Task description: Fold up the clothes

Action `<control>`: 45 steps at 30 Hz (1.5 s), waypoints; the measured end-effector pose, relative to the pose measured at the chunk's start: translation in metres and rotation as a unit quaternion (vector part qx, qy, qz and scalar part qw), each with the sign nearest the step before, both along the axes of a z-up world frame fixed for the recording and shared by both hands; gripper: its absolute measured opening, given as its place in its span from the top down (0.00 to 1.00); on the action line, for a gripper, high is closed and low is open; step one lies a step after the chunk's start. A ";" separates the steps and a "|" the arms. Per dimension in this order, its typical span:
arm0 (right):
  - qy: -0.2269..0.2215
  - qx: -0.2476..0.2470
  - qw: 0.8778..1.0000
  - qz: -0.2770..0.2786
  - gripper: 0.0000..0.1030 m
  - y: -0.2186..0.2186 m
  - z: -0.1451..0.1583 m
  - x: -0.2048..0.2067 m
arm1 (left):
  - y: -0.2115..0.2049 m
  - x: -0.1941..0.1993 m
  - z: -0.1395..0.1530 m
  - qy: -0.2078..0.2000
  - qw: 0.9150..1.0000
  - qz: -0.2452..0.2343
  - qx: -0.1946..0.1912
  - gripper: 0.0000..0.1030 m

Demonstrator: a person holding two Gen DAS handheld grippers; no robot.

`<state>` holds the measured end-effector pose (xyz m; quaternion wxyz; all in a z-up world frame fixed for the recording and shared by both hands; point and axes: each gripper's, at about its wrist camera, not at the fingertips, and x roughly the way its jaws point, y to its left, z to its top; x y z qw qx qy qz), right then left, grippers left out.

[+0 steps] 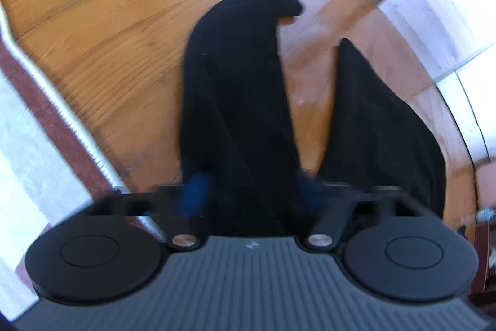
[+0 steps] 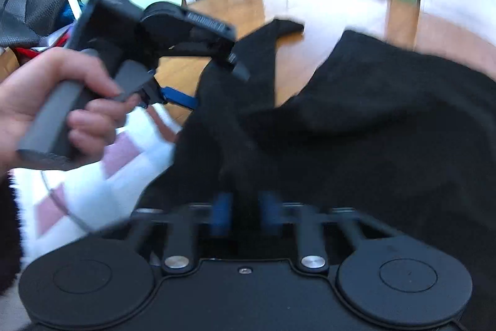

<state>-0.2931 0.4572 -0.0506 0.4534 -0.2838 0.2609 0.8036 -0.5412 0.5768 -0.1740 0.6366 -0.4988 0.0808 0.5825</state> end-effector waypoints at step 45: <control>-0.104 -0.029 0.990 -0.086 0.41 -0.048 0.000 0.059 | -0.078 0.072 0.013 -0.200 0.966 -0.148 -0.069 0.95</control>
